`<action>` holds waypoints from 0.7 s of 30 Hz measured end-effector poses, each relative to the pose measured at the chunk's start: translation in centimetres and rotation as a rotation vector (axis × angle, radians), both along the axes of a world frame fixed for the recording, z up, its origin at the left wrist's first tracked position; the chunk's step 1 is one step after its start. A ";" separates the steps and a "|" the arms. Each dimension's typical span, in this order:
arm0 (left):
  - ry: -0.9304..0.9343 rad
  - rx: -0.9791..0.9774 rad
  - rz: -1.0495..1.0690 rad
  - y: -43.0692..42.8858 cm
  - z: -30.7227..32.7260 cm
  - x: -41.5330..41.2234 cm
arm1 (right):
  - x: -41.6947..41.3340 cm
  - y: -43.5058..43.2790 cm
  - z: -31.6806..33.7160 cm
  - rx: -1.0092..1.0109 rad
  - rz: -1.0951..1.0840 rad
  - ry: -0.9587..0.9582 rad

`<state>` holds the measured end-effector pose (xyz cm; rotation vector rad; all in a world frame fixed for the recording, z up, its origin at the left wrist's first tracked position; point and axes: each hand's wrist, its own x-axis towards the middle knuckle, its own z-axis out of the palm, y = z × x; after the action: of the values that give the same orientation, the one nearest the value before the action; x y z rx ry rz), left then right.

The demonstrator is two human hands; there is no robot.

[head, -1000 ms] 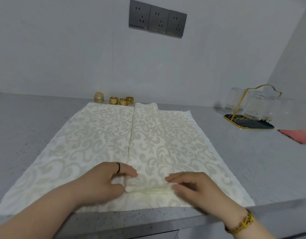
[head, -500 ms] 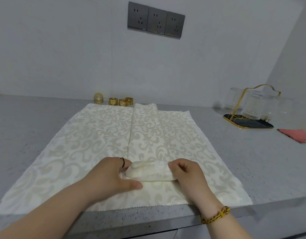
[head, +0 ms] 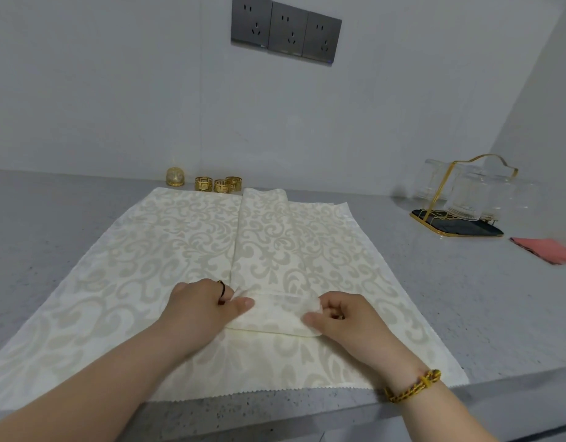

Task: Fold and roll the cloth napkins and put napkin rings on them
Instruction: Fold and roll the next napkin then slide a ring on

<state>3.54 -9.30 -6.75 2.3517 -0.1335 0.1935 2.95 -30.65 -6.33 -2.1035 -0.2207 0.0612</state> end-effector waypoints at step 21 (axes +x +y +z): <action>-0.386 0.392 -0.144 0.3 -0.7 -0.3 | 0.9 1.2 -1.6 -0.484 -0.065 -0.588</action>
<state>3.22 -9.01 -7.44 2.6510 -0.5717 0.5952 3.89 -29.45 -7.98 -2.5645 -0.5289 -0.6041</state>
